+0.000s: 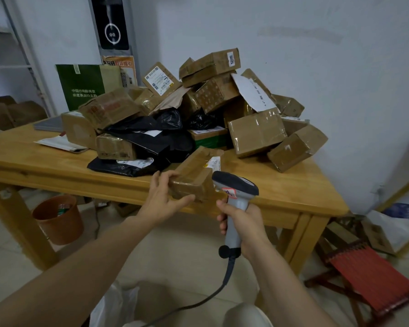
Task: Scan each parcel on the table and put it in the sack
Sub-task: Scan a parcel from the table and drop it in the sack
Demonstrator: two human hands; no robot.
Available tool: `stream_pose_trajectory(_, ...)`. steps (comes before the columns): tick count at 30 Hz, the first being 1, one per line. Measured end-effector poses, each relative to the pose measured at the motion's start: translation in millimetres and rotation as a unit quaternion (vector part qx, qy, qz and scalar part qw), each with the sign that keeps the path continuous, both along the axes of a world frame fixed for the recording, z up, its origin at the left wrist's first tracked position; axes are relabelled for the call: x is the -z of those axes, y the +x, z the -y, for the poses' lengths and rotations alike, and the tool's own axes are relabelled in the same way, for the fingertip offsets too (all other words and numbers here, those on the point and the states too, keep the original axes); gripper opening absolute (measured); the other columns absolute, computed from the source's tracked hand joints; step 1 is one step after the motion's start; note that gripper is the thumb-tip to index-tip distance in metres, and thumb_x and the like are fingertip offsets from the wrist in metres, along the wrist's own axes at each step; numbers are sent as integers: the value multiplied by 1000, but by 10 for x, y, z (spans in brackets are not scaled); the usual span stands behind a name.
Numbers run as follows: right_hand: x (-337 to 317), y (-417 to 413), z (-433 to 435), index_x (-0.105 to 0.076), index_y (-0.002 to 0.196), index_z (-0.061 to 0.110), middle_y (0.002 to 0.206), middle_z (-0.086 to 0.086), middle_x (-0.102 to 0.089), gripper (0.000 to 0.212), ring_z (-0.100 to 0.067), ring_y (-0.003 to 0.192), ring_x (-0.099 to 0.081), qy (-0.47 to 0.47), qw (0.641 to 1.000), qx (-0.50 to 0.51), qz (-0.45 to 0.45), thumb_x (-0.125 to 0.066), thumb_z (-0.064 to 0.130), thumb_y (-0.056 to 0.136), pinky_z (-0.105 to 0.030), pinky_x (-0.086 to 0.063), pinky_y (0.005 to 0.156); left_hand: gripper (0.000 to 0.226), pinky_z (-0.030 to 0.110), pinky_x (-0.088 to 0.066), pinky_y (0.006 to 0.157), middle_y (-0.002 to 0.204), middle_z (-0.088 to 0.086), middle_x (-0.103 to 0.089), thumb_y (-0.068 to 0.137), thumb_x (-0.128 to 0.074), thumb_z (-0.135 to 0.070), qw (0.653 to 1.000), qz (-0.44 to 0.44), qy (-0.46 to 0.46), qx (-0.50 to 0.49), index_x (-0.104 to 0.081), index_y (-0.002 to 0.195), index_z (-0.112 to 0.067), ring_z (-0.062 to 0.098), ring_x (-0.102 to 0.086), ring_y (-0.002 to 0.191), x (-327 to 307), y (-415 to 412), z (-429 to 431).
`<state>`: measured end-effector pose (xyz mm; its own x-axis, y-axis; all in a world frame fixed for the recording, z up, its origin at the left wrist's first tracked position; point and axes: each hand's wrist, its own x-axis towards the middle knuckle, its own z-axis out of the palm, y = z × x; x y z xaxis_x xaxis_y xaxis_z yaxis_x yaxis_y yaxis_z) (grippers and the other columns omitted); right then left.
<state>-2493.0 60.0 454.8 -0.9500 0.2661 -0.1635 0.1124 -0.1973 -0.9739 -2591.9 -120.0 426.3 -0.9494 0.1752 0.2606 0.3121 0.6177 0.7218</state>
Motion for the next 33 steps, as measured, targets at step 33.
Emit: stream_pose_trajectory(33, -164, 263, 346, -55, 82, 15, 63, -3, -58, 14, -11, 47, -52, 212, 976, -40, -40, -69, 13, 84, -22, -43, 46, 111, 40, -26, 113, 146, 17, -28, 62, -89, -20, 951, -215, -212, -67, -23, 149, -2, 33, -28, 136, -752, 160, 858)
